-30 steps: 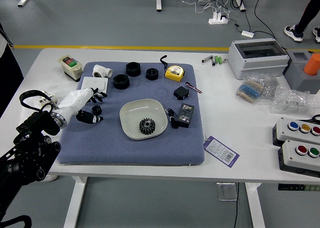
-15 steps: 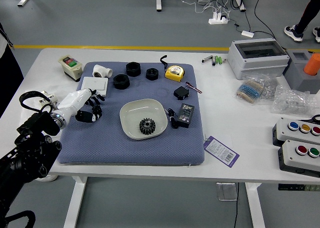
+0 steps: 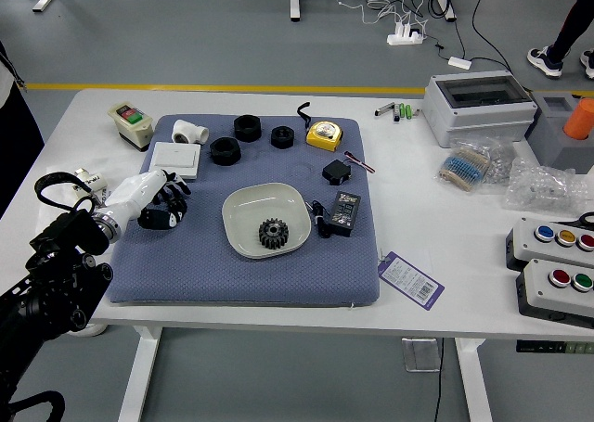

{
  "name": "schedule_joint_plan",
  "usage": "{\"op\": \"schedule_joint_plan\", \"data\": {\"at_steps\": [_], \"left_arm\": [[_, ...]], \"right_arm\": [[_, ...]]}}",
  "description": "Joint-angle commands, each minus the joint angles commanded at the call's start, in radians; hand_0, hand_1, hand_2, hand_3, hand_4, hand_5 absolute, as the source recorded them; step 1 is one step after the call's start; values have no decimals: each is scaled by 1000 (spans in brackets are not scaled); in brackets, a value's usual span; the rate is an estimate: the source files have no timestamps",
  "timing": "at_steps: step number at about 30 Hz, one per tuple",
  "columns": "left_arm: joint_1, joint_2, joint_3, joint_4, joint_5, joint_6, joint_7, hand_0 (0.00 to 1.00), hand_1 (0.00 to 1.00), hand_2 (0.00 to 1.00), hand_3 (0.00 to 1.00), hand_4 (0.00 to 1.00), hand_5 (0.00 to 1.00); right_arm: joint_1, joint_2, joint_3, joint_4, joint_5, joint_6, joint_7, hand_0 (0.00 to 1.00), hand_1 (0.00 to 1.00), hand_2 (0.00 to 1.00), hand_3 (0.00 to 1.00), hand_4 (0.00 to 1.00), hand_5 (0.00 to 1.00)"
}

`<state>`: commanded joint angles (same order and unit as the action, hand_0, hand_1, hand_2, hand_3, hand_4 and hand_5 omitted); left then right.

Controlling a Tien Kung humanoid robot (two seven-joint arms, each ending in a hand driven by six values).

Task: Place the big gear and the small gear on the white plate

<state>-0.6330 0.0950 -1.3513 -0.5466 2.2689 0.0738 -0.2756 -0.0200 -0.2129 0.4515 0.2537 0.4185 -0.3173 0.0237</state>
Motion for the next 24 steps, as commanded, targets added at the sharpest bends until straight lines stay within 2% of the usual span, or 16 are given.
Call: {"op": "schedule_joint_plan", "data": {"at_steps": [1,6,7,9,20,24], "left_arm": [[1,0,1,-1,0,0,-1,287,359,414,528,241,2],[6,5,10,-16,0,6,-8,287,359,414,528,241,2],[8,6,13,-21,0,7,-9,285,320,379,507,247,2],[10,8,19,-32,0,9,-10,285,320,379,507,247,2],[23,17,120,-171,0,19,-12,291,315,371,501,247,2],[25,23,190,-246,0,17,-4,291,315,371,501,247,2]], "right_arm": [[0,0,0,0,0,0,0,690,707,752,566,788,642],[-4,1,-4,0,1,1,0,690,707,752,566,788,642],[-4,1,-5,0,1,1,0,689,707,752,566,788,642],[-5,0,-6,0,1,1,0,689,707,752,566,788,642],[-9,1,-6,-1,3,2,2,690,707,752,567,787,642],[-9,1,-5,0,2,2,2,690,707,752,567,787,642]]}}
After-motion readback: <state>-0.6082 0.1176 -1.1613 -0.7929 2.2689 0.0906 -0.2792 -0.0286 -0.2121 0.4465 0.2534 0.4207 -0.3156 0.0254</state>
